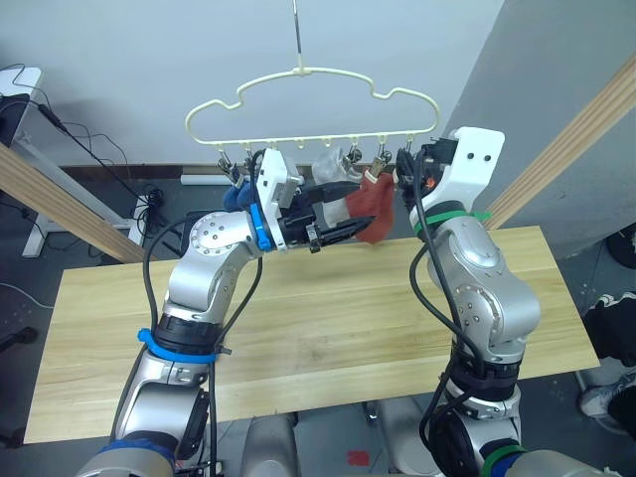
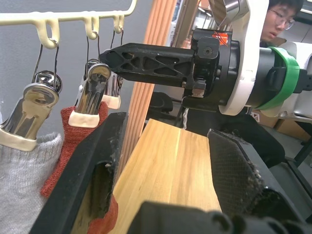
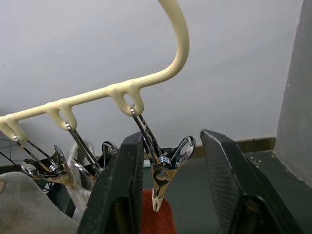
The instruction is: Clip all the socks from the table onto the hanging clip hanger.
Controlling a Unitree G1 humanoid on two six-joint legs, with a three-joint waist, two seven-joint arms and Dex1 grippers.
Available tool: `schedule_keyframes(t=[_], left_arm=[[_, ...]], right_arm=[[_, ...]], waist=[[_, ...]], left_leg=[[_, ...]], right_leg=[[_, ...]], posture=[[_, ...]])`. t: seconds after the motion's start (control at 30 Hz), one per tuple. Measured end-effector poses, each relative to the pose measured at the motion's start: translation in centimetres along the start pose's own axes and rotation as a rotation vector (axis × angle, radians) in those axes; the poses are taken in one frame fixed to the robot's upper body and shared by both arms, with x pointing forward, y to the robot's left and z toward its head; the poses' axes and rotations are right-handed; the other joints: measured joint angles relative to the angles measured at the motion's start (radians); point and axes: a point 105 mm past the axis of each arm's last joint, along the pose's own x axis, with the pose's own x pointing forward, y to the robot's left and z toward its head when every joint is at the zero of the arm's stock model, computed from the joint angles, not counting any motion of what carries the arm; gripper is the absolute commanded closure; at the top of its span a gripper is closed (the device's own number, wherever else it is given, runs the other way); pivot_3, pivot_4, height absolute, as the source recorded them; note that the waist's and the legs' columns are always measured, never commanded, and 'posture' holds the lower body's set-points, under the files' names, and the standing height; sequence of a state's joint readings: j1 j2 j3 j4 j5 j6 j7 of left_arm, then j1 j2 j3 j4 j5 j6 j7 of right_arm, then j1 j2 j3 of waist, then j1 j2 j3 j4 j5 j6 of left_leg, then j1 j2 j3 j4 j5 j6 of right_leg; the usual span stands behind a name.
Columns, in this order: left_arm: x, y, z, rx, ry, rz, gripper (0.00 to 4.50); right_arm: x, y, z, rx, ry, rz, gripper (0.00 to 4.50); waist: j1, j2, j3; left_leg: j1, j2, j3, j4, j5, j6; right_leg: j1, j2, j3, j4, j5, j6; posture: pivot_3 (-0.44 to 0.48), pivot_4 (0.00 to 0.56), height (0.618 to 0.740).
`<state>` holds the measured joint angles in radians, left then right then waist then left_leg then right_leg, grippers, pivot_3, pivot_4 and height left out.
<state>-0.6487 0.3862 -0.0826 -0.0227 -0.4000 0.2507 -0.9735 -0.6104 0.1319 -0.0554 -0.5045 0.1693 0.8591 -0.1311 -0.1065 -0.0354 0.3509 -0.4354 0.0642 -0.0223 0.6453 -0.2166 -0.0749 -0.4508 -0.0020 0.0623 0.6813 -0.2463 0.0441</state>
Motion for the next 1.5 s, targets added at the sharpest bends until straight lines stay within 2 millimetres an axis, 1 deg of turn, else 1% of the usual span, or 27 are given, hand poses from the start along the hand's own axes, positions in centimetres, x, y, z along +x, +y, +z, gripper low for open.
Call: schedule_keyframes(t=[0.1, 0.17, 0.37, 0.43, 0.5, 0.53, 0.57, 0.63, 0.67, 0.73, 0.8, 0.93, 1.0, 1.1, 1.2, 1.3, 1.33, 1.4, 1.5], left_arm=[[0.0, 0.0, -0.1, -0.001, 0.002, 0.0, 1.54], [-0.1, -0.1, -0.2, -0.004, 0.007, 0.002, 1.54], [-0.5, -0.2, -1.0, -0.002, 0.03, 0.017, 1.54], [-0.9, -0.2, -1.6, -0.013, 0.044, 0.035, 1.54], [-1.8, -0.4, -2.7, -0.023, 0.08, 0.083, 1.54], [-2.5, -0.5, -3.6, -0.033, 0.111, 0.116, 1.54], [-3.1, -0.5, -4.5, -0.035, 0.14, 0.163, 1.37], [-5.3, -0.2, -6.5, -0.045, 0.209, 0.321, 0.99], [-7.0, 0.1, -7.6, -0.065, 0.248, 0.43, 0.7], [-10.2, 0.5, -9.2, -0.116, 0.309, 0.624, 0.13], [-13.5, 0.7, -10.0, -0.158, 0.336, 0.83, 0.06], [-17.9, 0.2, -10.7, -0.186, 0.41, 1.045, 0.06], [-19.1, -0.2, -11.0, -0.202, 0.432, 1.104, 0.06], [-20.9, -0.8, -11.9, -0.255, 0.472, 1.206, 0.06], [-22.9, -0.7, -12.7, -0.287, 0.511, 1.309, 0.06], [-24.2, -1.1, -14.9, -0.391, 0.584, 1.353, 0.06], [-24.5, -1.3, -15.6, -0.41, 0.606, 1.369, 0.06], [-24.8, -1.0, -16.1, -0.42, 0.627, 1.395, 0.06], [-24.3, -0.3, -16.4, -0.429, 0.64, 1.389, 0.06]], right_arm=[[0.0, 0.3, 0.1, 0.004, -0.006, 0.016, 4.09], [0.0, 0.5, 0.2, 0.003, -0.01, 0.025, 4.48], [0.0, 0.7, 0.4, -0.003, -0.021, 0.038, 4.48], [0.0, 0.7, 0.5, -0.006, -0.023, 0.04, 4.48], [0.0, 0.8, 0.4, -0.012, -0.023, 0.047, 4.48], [0.0, 0.8, 0.4, -0.014, -0.022, 0.048, 4.48], [0.0, 0.8, 0.5, -0.016, -0.023, 0.049, 4.5], [0.0, 0.8, 0.5, -0.02, -0.024, 0.05, 4.5], [0.0, 0.9, 0.5, -0.023, -0.024, 0.052, 4.5], [0.0, 0.8, 0.4, -0.025, -0.023, 0.05, 4.5], [0.0, 0.7, 0.4, -0.028, -0.021, 0.049, 4.5], [0.0, 0.7, 0.3, -0.03, -0.017, 0.053, 4.5], [0.0, 0.7, 0.3, -0.03, -0.017, 0.056, 4.5], [0.0, 0.7, 0.3, -0.031, -0.016, 0.059, 4.5], [0.0, 0.7, 0.2, -0.033, -0.012, 0.063, 4.5], [0.0, 0.9, 0.1, -0.033, -0.006, 0.07, 4.5], [0.0, 0.9, 0.1, -0.033, -0.005, 0.071, 4.5], [0.0, 0.9, 0.1, -0.034, -0.002, 0.071, 4.5], [0.0, 1.0, 0.0, -0.034, 0.004, 0.075, 4.5]], waist=[[0.0, 0.0, 0.0], [0.0, 0.0, 0.0], [0.0, 0.0, 0.0], [0.0, 0.0, 0.0], [-0.002, 0.0, 0.0], [-0.004, 0.0, 0.0], [-0.004, 0.0, 0.0], [-0.006, 0.0, 0.0], [-0.008, 0.0, 0.0], [-0.006, 0.0, 0.0], [-0.003, 0.0, 0.0], [0.007, 0.0, 0.0], [0.01, 0.0, 0.0], [0.013, 0.0, 0.0], [0.017, 0.0, 0.0], [0.017, -0.001, 0.0], [0.017, -0.001, 0.0], [0.018, -0.001, 0.0], [0.019, -0.001, 0.0]], left_leg=[[0.0, 0.0, 0.0, 0.0, 0.0, 0.0], [0.0, 0.0, 0.0, 0.0, 0.0, 0.0], [0.0, 0.0, 0.0, 0.0, 0.0, 0.0], [0.0, 0.0, 0.0, 0.0, 0.0, 0.0], [0.0, 0.0, 0.0, 0.0, 0.0, 0.0], [0.0, 0.0, 0.0, 0.0, 0.0, 0.0], [0.0, 0.0, 0.0, 0.0, 0.0, 0.0], [0.001, 0.0, 0.0, 0.0, 0.0, 0.0], [0.001, 0.001, 0.0, 0.0, 0.0, 0.0], [0.001, 0.0, 0.0, 0.0, 0.0, 0.0], [0.0, 0.0, 0.0, 0.0, 0.0, 0.0], [0.0, 0.0, 0.0, 0.0, 0.0, 0.0], [0.001, 0.0, 0.0, 0.0, 0.0, 0.0], [0.001, 0.0, 0.0, 0.0, 0.0, 0.0], [0.001, 0.001, 0.0, 0.0, 0.0, 0.0], [0.001, 0.001, 0.0, 0.0, 0.0, 0.0], [0.001, 0.001, 0.001, 0.0, 0.0, 0.0], [0.001, 0.001, 0.0, 0.0, 0.0, 0.0], [0.001, 0.0, 0.0, 0.0, 0.0, 0.0]], right_leg=[[0.0, 0.0, 0.0, 0.0, 0.0, 0.0], [0.0, 0.0, 0.0, 0.0, 0.0, 0.0], [0.0, 0.0, 0.0, 0.0, 0.0, 0.0], [0.0, 0.0, 0.0, 0.0, 0.0, 0.0], [0.0, 0.0, 0.0, 0.0, 0.0, 0.0], [0.0, 0.0, 0.0, 0.0, 0.0, 0.0], [0.0, 0.0, 0.0, 0.0, 0.0, 0.0], [0.0, 0.0, 0.001, 0.001, 0.0, 0.0], [0.0, 0.0, 0.001, 0.001, 0.0, 0.0], [0.0, 0.0, 0.0, 0.001, 0.0, 0.0], [0.0, -0.001, 0.0, 0.001, 0.0, 0.0], [0.0, -0.001, 0.0, 0.0, 0.0, 0.0], [0.0, -0.001, 0.0, 0.001, 0.001, 0.0], [0.0, -0.001, 0.0, 0.001, 0.001, 0.0], [0.0, 0.0, 0.0, 0.001, 0.001, 0.0], [0.0, 0.0, 0.0, 0.0, 0.001, 0.0], [0.0, 0.0, 0.0, 0.0, 0.001, 0.0], [0.0, 0.0, -0.001, 0.0, 0.001, 0.0], [0.0, -0.001, 0.0, 0.0, 0.001, 0.0]], posture=[[-0.168, 0.307, 0.74], [-0.169, 0.307, 0.74], [-0.169, 0.307, 0.74], [-0.17, 0.31, 0.74], [-0.169, 0.311, 0.74], [-0.166, 0.316, 0.74], [-0.166, 0.316, 0.74], [-0.156, 0.319, 0.74], [-0.153, 0.322, 0.74], [-0.149, 0.322, 0.74], [-0.144, 0.323, 0.74], [-0.142, 0.324, 0.74], [-0.139, 0.326, 0.74], [-0.132, 0.328, 0.74], [-0.132, 0.328, 0.74], [-0.135, 0.329, 0.74], [-0.135, 0.329, 0.74], [-0.134, 0.329, 0.74], [-0.139, 0.328, 0.74]])
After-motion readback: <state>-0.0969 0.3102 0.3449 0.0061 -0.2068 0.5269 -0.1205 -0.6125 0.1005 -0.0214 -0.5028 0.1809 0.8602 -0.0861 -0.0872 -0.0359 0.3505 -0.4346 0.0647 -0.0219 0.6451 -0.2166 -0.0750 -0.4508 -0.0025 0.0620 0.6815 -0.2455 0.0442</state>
